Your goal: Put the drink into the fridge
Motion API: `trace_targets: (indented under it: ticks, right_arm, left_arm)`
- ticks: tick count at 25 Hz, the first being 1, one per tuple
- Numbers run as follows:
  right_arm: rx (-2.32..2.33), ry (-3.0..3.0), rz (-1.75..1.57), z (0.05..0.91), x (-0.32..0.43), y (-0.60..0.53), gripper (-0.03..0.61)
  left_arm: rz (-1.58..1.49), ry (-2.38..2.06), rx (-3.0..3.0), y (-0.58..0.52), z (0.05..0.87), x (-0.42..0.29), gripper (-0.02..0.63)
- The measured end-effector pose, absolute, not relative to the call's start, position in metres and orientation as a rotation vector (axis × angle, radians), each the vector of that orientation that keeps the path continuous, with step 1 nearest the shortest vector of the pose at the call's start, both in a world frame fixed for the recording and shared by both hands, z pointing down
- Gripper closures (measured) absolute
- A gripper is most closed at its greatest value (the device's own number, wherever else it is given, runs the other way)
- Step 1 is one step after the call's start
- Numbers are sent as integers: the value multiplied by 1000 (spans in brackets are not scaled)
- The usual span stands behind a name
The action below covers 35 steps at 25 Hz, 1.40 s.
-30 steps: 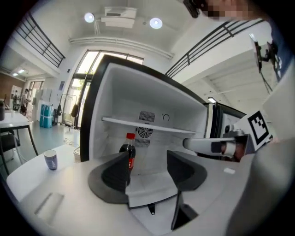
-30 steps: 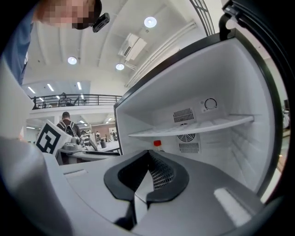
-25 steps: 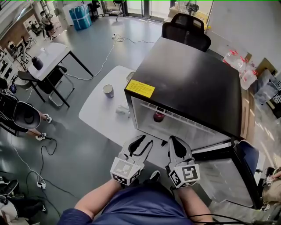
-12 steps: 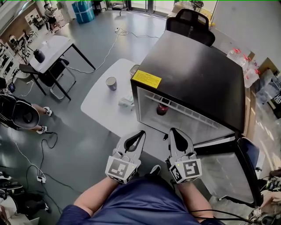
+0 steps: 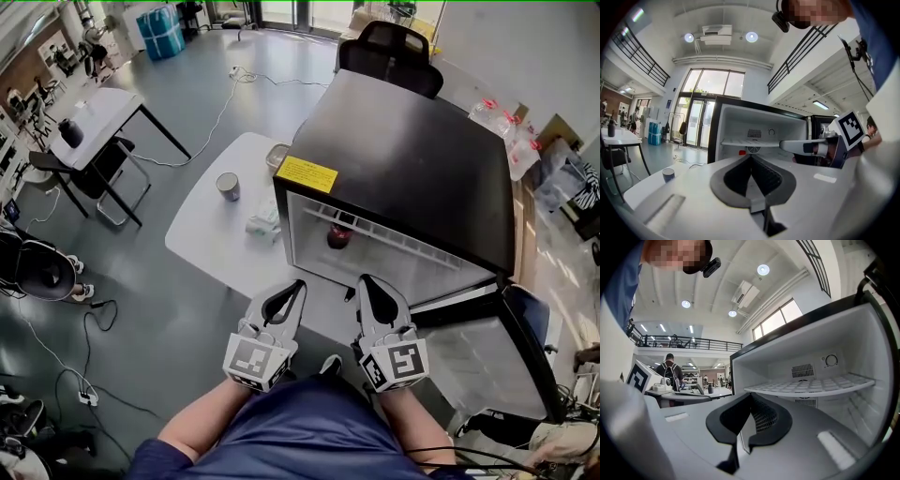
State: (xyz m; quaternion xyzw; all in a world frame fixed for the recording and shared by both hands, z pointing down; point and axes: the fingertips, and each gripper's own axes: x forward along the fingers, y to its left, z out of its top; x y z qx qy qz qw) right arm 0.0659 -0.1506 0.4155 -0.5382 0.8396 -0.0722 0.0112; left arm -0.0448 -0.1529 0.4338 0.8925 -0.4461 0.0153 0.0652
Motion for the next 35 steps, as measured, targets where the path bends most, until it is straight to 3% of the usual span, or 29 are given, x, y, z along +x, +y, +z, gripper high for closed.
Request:
trace_targets:
  ticks: [35]
  right_arm:
    - [-1629,2649,-227,411,59,-150,572]
  left_arm:
    - [141,-1336,2729,-164,441,-37,609]
